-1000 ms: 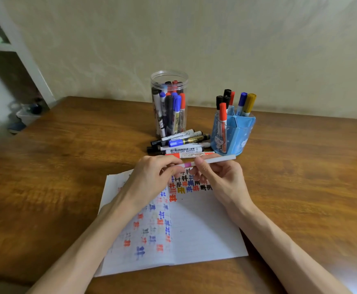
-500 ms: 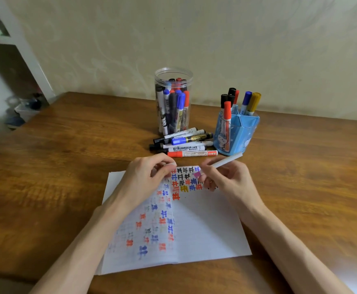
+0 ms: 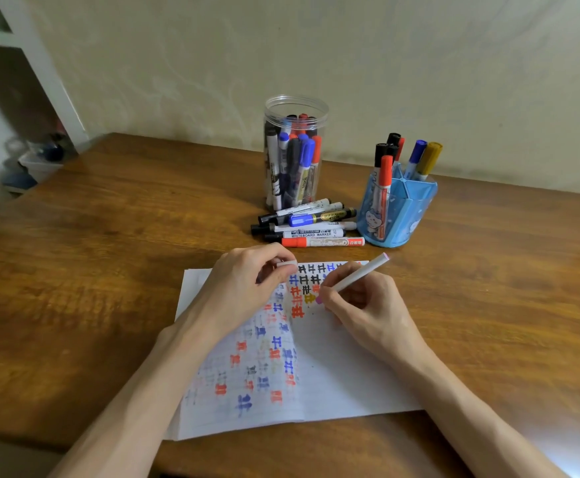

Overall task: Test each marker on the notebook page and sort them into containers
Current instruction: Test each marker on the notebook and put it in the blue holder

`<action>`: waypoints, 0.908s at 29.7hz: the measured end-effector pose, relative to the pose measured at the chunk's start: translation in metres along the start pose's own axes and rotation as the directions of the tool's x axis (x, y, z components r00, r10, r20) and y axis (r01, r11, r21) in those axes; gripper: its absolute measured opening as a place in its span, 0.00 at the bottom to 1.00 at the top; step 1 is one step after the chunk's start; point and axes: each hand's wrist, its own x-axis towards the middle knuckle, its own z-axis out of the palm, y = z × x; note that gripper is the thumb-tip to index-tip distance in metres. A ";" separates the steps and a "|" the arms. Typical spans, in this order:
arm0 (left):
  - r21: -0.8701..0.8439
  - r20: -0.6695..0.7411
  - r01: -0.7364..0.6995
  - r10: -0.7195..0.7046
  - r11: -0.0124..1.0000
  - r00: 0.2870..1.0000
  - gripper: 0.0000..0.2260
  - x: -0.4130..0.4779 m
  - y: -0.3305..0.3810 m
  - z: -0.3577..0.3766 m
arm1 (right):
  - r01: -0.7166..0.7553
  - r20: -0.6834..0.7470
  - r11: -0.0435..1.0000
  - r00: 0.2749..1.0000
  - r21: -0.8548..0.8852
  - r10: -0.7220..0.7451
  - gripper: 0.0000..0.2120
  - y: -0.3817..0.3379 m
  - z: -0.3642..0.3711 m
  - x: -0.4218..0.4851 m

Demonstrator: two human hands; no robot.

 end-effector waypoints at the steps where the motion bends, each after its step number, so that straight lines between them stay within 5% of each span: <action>1: 0.002 0.002 0.000 0.000 1.000 1.000 0.08 0.000 0.000 0.000 | -0.002 -0.001 1.000 1.000 -0.004 0.002 0.05 0.000 0.001 0.000; 12: 0.028 -0.001 -0.010 0.010 1.000 1.000 0.09 -0.001 -0.002 0.000 | 0.026 -0.004 0.992 1.000 -0.121 -0.027 0.05 0.002 0.004 -0.001; 27: 0.024 0.001 -0.013 0.013 1.000 1.000 0.08 -0.001 -0.003 0.000 | 0.040 0.002 0.997 0.999 -0.063 -0.040 0.06 0.005 0.005 -0.001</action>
